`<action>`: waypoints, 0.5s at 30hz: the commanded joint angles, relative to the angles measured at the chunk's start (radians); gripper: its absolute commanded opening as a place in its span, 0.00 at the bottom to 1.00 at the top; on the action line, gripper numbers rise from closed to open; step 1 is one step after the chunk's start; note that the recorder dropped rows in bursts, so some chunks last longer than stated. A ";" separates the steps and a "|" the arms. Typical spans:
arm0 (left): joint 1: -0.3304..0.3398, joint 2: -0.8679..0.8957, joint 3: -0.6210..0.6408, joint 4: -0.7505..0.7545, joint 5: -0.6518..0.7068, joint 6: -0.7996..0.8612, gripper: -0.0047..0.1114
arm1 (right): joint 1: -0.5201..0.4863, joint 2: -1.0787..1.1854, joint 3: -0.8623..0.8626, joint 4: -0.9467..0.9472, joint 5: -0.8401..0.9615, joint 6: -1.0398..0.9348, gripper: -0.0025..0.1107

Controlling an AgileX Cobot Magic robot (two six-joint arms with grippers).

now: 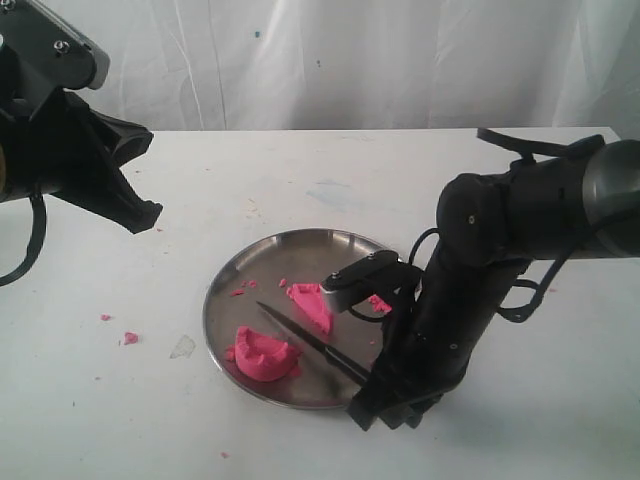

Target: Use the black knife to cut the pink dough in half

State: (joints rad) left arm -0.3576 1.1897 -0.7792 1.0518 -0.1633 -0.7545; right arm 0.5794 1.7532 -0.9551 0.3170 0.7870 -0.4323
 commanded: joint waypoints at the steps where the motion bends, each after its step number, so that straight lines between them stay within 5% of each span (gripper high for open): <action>1: -0.004 -0.009 -0.002 0.004 0.005 -0.012 0.04 | -0.001 0.000 -0.001 0.128 0.041 -0.161 0.02; 15: -0.004 -0.009 -0.002 0.004 0.005 -0.013 0.04 | -0.001 0.000 -0.001 0.134 0.059 -0.190 0.02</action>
State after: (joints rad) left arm -0.3576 1.1897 -0.7792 1.0518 -0.1633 -0.7545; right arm 0.5794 1.7532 -0.9551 0.4406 0.8286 -0.5950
